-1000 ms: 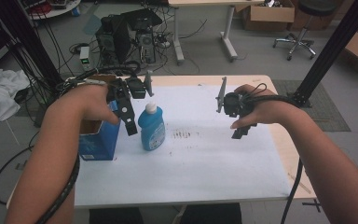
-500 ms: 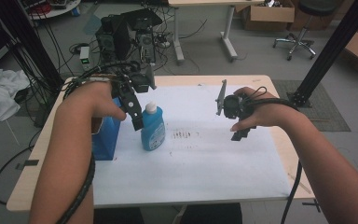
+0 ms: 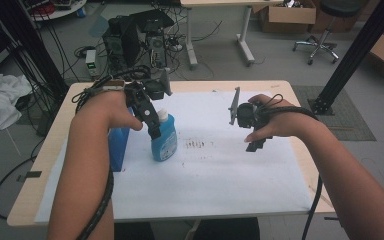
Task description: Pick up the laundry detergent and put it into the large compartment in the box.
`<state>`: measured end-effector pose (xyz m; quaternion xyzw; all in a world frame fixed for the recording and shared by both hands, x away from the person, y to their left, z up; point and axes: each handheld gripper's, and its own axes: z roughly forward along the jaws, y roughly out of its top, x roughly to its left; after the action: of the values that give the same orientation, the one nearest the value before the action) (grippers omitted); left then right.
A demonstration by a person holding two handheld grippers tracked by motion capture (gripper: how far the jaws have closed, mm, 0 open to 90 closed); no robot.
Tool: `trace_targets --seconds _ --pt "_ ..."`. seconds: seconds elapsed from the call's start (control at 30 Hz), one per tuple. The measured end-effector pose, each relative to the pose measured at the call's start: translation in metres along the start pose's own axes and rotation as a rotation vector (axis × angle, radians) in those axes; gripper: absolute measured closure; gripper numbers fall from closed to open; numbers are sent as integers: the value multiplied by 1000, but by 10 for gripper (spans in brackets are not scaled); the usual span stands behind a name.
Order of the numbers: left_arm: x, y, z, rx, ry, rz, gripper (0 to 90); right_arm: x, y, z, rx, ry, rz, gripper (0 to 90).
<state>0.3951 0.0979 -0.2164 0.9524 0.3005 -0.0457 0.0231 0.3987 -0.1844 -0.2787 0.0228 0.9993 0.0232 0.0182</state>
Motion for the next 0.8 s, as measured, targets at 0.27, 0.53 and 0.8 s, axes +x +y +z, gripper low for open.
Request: trace_targets --seconds 0.27,0.53,0.8 --pt "-1 5 2 -15 16 -1 2 4 -1 2 -3 0 -3 159" --pt "2 14 9 -32 18 -45 1 9 1 3 -7 -2 -18 159" --pt "9 18 16 -47 39 -96 1 11 -3 4 -13 -3 -17 159"
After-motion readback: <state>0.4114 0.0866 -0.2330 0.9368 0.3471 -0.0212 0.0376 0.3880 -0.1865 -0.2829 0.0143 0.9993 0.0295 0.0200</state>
